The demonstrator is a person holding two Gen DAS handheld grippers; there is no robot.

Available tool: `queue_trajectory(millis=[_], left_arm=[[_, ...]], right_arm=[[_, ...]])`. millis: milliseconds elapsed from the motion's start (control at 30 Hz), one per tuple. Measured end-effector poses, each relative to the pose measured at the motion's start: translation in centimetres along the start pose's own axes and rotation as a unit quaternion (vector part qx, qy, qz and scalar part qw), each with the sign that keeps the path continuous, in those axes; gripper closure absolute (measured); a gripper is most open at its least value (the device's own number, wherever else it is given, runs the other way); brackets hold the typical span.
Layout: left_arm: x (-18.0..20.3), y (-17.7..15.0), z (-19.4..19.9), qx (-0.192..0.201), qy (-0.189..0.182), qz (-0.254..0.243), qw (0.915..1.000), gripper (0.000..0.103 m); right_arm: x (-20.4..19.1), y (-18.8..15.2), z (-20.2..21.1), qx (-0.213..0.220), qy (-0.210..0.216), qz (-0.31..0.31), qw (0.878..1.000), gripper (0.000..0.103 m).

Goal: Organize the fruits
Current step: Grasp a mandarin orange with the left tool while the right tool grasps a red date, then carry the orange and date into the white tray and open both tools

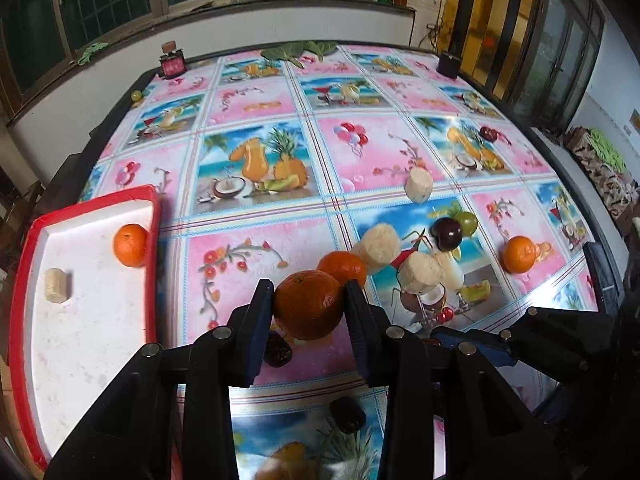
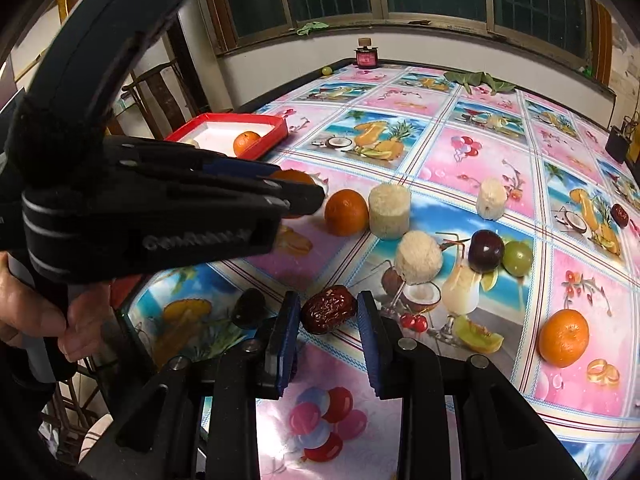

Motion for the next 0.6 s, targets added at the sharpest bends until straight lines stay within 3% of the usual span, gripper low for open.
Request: queue_trajectory(millis=[600], left_arm=[[-4.1,0.7,4.1,0.037,0.011,0.047,0.9982,0.07]], right_arm=[[-2.2,2.2,1.1,0.017,0.031,-0.006,0.999,0.073]])
Point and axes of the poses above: each gripper's, at about its wrist camera, not at the fingertips, and z roughly against the way its jaws point, x to its right, y to its top, the point moved 7 cm from there along -z, roughly the way its jaws point, and after that the axes turned 12 degrees about x, right-handed, at the moved point
